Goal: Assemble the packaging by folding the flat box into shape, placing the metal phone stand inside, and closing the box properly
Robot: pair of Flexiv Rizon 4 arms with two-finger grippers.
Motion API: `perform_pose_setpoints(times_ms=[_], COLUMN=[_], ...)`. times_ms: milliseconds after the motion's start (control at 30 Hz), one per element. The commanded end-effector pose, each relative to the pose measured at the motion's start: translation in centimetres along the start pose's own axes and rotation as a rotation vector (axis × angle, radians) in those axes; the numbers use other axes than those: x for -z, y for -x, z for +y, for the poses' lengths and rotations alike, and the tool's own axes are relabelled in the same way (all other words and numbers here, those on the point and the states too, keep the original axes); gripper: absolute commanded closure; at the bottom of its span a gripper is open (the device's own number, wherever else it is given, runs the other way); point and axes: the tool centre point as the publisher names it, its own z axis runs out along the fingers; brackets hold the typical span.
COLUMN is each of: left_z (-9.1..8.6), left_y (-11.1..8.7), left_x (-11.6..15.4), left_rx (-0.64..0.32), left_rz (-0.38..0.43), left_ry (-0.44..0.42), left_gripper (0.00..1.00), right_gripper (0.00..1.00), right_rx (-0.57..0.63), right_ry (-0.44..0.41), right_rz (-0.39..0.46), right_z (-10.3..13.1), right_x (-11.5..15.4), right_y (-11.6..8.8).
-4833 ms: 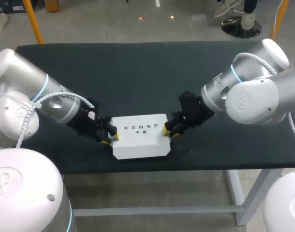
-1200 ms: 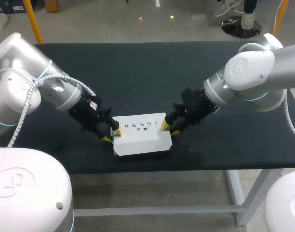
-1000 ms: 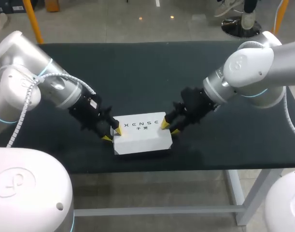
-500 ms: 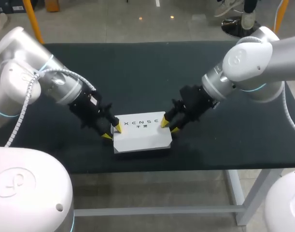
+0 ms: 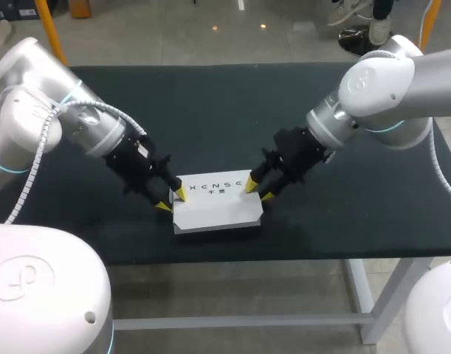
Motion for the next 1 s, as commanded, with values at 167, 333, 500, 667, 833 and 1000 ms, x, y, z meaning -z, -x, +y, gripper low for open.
perform_pose_setpoints(times_ms=[167, 333, 500, 667, 833, 1000], left_z=[-0.33, -0.39, -0.5, -0.45, -0.46, -0.47], left_y=[-0.69, -0.76, -0.87, -1.04, -1.06, -1.08], left_x=[-0.13, -0.05, 0.06, 0.2, 0.31, 0.49], left_rx=[0.008, 0.017, 0.028, 0.035, 0.041, 0.047], left_rz=[-0.008, -0.008, -0.005, -0.006, -0.006, -0.005], left_ry=[0.016, 0.03, 0.046, 0.051, 0.055, 0.06], left_gripper=[0.53, 0.53, 0.53, 0.53, 0.53, 0.53], right_gripper=[0.53, 0.53, 0.54, 0.54, 0.53, 0.53], right_rx=[-0.006, -0.012, -0.017, -0.023, -0.028, -0.03], right_ry=[-0.026, -0.031, -0.034, -0.037, -0.042, -0.045], right_rz=[-0.006, -0.013, -0.017, -0.02, -0.022, -0.023], right_z=[0.35, 0.37, 0.4, 0.4, 0.37, 0.32], right_x=[-0.27, -0.25, -0.22, -0.2, -0.13, -0.02], right_y=[-0.78, -0.97, -1.17, -1.19, -1.11, -1.08])
